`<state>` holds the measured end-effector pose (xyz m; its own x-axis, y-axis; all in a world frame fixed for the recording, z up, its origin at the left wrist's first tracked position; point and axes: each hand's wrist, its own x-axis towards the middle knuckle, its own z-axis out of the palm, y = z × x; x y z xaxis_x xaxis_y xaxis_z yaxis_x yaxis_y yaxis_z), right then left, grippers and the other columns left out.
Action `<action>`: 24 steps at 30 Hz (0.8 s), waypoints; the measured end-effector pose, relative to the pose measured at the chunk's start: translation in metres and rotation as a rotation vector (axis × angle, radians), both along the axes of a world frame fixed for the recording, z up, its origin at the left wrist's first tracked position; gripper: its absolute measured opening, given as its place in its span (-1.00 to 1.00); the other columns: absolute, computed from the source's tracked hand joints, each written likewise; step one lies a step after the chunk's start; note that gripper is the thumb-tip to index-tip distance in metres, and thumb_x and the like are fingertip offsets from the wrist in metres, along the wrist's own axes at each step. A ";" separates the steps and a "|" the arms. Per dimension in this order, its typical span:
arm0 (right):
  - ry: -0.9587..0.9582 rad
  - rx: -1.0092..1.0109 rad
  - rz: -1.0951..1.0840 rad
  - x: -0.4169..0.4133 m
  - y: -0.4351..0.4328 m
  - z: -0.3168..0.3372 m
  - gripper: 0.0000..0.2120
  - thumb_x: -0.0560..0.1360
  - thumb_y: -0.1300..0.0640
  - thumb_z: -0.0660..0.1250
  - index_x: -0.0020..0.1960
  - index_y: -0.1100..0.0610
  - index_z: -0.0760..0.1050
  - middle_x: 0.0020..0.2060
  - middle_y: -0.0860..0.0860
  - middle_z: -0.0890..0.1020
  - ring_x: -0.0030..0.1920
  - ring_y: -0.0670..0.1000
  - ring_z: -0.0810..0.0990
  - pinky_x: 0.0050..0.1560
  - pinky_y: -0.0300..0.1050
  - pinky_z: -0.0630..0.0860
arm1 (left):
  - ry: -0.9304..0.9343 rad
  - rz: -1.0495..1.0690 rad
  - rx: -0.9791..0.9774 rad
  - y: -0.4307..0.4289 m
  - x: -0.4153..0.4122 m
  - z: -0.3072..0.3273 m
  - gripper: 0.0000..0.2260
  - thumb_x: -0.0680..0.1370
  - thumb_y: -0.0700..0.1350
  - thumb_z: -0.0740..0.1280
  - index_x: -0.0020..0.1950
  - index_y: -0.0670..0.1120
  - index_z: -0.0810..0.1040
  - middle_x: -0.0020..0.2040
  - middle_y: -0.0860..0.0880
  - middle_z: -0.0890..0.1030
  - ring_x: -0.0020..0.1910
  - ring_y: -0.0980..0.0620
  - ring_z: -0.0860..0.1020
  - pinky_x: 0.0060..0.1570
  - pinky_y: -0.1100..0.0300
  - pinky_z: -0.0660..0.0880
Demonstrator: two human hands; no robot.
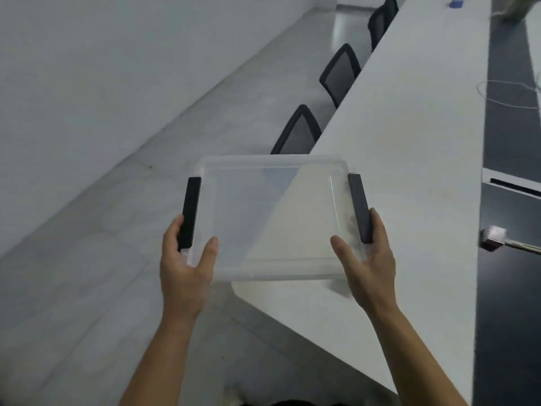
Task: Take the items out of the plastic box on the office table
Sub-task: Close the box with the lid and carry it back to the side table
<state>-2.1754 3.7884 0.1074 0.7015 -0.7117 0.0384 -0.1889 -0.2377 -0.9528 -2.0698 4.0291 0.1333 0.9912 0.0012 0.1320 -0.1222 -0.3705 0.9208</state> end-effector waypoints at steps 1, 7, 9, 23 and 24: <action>-0.005 0.000 0.014 0.022 0.027 0.002 -0.15 0.36 -0.14 0.38 0.57 0.01 0.16 0.34 -0.28 0.33 0.28 -0.24 0.33 0.06 -0.67 0.18 | -0.009 0.017 0.000 0.029 0.017 0.003 -0.44 0.52 -0.11 0.45 0.49 -0.08 0.38 0.31 0.09 0.50 0.12 0.59 0.39 0.08 0.65 0.28; -0.049 -0.044 0.108 0.138 0.151 0.020 -0.15 0.38 -0.13 0.39 0.58 0.04 0.15 0.35 -0.26 0.32 0.29 -0.24 0.32 0.03 -0.71 0.21 | -0.047 0.136 -0.026 0.161 0.110 0.020 -0.45 0.48 -0.02 0.50 0.45 -0.01 0.45 0.33 0.07 0.55 0.29 0.14 0.52 0.32 0.08 0.46; -0.061 -0.067 0.105 0.168 0.174 0.027 -0.15 0.38 -0.14 0.39 0.58 0.03 0.15 0.36 -0.25 0.34 0.29 -0.26 0.33 0.07 -0.66 0.26 | -0.052 0.150 -0.040 0.183 0.141 0.022 -0.46 0.48 -0.04 0.50 0.44 -0.01 0.46 0.32 0.07 0.56 0.30 0.11 0.53 0.32 0.01 0.47; -0.127 0.033 -0.036 0.432 0.159 0.009 -0.24 0.49 0.07 0.46 0.58 0.07 0.17 0.19 -0.49 0.25 0.07 -0.72 0.22 -0.02 -0.73 0.19 | -0.060 -0.011 -0.018 0.153 0.439 0.009 -0.45 0.48 -0.03 0.48 0.45 0.01 0.44 0.30 0.15 0.53 0.23 0.35 0.50 0.16 0.46 0.41; -0.136 0.027 -0.041 0.456 0.154 0.014 -0.24 0.48 0.05 0.46 0.58 0.08 0.18 0.19 -0.50 0.25 0.09 -0.71 0.21 0.00 -0.73 0.18 | -0.064 -0.016 -0.024 0.147 0.465 0.013 -0.46 0.48 -0.03 0.48 0.45 0.02 0.45 0.30 0.16 0.54 0.21 0.37 0.50 0.13 0.51 0.40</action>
